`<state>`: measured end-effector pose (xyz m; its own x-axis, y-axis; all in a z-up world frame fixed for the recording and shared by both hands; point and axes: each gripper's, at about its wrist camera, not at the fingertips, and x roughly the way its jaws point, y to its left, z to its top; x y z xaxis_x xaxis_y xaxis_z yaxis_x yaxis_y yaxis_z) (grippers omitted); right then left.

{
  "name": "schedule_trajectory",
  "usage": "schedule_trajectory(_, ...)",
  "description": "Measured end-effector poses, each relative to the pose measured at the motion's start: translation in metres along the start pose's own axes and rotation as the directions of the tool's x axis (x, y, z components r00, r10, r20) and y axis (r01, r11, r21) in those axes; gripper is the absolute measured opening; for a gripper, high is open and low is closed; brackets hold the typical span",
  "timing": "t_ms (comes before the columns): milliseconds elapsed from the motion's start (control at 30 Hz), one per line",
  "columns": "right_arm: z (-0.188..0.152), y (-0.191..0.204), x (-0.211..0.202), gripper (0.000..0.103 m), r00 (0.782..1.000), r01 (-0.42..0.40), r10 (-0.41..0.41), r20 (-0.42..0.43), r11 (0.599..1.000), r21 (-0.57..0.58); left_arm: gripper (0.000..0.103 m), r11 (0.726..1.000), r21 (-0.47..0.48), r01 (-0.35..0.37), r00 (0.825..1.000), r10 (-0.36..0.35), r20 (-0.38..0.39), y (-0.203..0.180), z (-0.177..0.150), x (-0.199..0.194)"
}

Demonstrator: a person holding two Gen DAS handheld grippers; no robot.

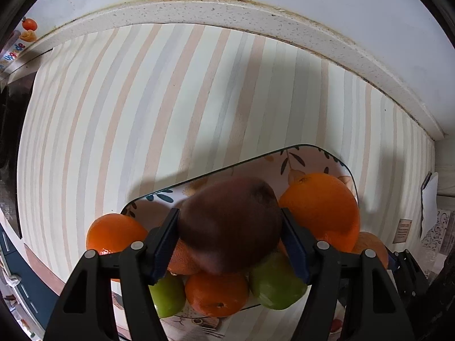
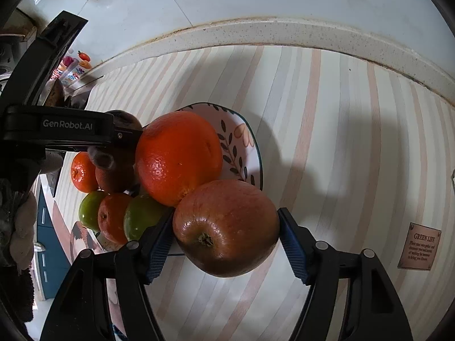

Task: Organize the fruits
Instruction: 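Carry both red apples onto the plate and open both tools, then grasp the last red apple on the counter with the right tool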

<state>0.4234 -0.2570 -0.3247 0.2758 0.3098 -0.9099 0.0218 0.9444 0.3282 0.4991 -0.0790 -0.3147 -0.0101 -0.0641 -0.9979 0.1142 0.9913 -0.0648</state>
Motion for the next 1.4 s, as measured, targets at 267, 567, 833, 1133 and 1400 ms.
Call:
schedule_trajectory(267, 0.004, 0.005, -0.016, 0.097, 1.000, -0.004, 0.004, -0.010, 1.000, 0.000, 0.085, 0.999, -0.020, 0.028, 0.998, -0.027, 0.050, 0.009, -0.006, -0.029)
schedule_trajectory(567, -0.002, 0.006, -0.043, 0.099, 0.998, 0.061, -0.060, 0.019, 0.998, -0.026, 0.085, 0.995, -0.091, 0.035, 0.985, -0.019, 0.174, 0.029, -0.056, -0.073)
schedule_trajectory(833, -0.056, -0.078, -0.037, 0.099, 0.975, 0.220, -0.216, -0.050, 0.971, 0.092, 0.086, 0.993, -0.117, 0.035, 0.979, -0.010, 0.205, 0.020, -0.119, -0.069)
schedule_trajectory(1133, -0.136, -0.110, -0.087, 0.099, 0.986, 0.137, -0.158, 0.056, 0.953, 0.271, 0.086, 0.997, -0.026, 0.067, 0.990, -0.063, 0.123, -0.030, -0.148, -0.043)
schedule_trajectory(1400, -0.180, -0.134, -0.075, 0.089, 0.989, 0.132, -0.147, 0.019, 0.935, 0.330, 0.086, 0.995, 0.075, 0.066, 0.993, -0.073, 0.094, -0.069, -0.156, -0.030)
